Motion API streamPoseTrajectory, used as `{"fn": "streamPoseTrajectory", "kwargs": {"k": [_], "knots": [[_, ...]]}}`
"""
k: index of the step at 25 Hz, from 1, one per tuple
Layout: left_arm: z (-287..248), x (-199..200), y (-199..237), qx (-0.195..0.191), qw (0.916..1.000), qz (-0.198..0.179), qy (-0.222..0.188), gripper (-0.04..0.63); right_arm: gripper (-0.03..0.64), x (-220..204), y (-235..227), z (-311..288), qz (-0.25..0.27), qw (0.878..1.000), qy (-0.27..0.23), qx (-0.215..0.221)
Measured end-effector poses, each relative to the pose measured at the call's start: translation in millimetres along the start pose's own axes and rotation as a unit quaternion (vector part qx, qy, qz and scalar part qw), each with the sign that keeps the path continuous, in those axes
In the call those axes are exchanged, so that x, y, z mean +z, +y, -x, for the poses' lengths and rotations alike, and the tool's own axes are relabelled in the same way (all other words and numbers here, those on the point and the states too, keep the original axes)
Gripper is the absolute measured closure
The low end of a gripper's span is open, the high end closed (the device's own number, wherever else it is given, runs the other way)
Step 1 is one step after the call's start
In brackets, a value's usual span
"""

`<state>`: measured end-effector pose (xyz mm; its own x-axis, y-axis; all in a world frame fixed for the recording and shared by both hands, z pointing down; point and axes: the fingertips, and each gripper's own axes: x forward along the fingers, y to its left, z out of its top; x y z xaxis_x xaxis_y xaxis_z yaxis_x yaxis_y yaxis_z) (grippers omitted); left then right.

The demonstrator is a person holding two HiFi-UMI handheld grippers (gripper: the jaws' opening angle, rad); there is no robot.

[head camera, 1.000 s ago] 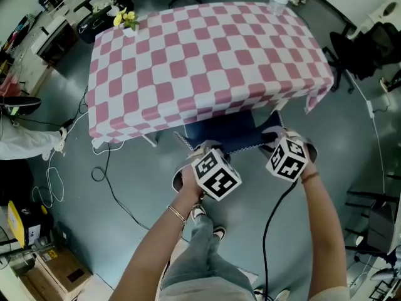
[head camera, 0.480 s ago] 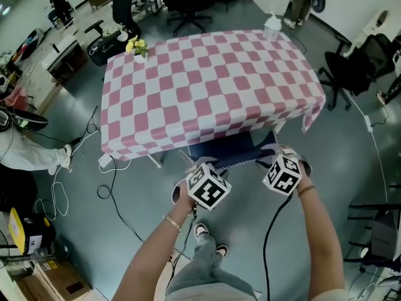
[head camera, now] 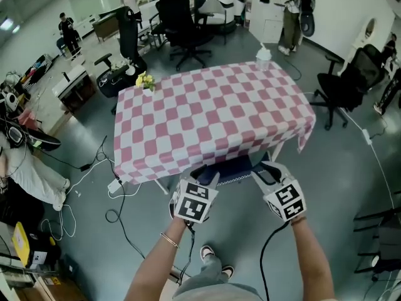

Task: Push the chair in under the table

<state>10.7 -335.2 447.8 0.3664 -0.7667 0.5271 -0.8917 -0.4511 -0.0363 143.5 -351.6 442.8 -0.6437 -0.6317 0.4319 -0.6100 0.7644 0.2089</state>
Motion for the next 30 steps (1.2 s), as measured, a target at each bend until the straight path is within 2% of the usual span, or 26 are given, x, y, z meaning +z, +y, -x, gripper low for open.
{"fn": "streamPoseTrajectory", "kwargs": {"k": [2, 5, 7, 10, 14, 16, 19, 22, 26, 30], "knots": [[18, 17, 6, 0.033, 0.9987, 0.009, -0.038, 0.437, 0.482, 20, -6, 20, -0.046, 0.997, -0.053, -0.044], [44, 33, 13, 0.070, 0.9926, 0.043, -0.089, 0.443, 0.482, 47, -18, 59, -0.118, 0.977, -0.125, -0.124], [62, 45, 16, 0.088, 0.9849, 0.074, -0.130, 0.446, 0.482, 60, -24, 88, -0.149, 0.961, -0.158, -0.173], [94, 59, 22, 0.123, 0.9679, 0.105, -0.192, 0.459, 0.483, 73, -24, 131, -0.170, 0.939, -0.194, -0.226], [138, 64, 26, 0.174, 0.9420, 0.119, -0.261, 0.522, 0.486, 69, -22, 184, -0.182, 0.917, -0.213, -0.283], [156, 60, 28, 0.191, 0.9328, 0.131, -0.276, 0.558, 0.499, 58, -21, 207, -0.191, 0.906, -0.208, -0.315], [176, 54, 31, 0.208, 0.9230, 0.142, -0.291, 0.586, 0.571, 40, -20, 237, -0.200, 0.890, -0.203, -0.357], [187, 49, 32, 0.213, 0.9208, 0.139, -0.296, 0.595, 0.586, 23, -16, 255, -0.210, 0.879, -0.194, -0.380], [194, 45, 28, 0.210, 0.9249, 0.127, -0.290, 0.595, 0.601, 7, -10, 272, -0.227, 0.868, -0.187, -0.401], [197, 40, 25, 0.205, 0.9298, 0.120, -0.281, 0.595, 0.601, 4, -3, 278, -0.229, 0.865, -0.182, -0.408]]}}
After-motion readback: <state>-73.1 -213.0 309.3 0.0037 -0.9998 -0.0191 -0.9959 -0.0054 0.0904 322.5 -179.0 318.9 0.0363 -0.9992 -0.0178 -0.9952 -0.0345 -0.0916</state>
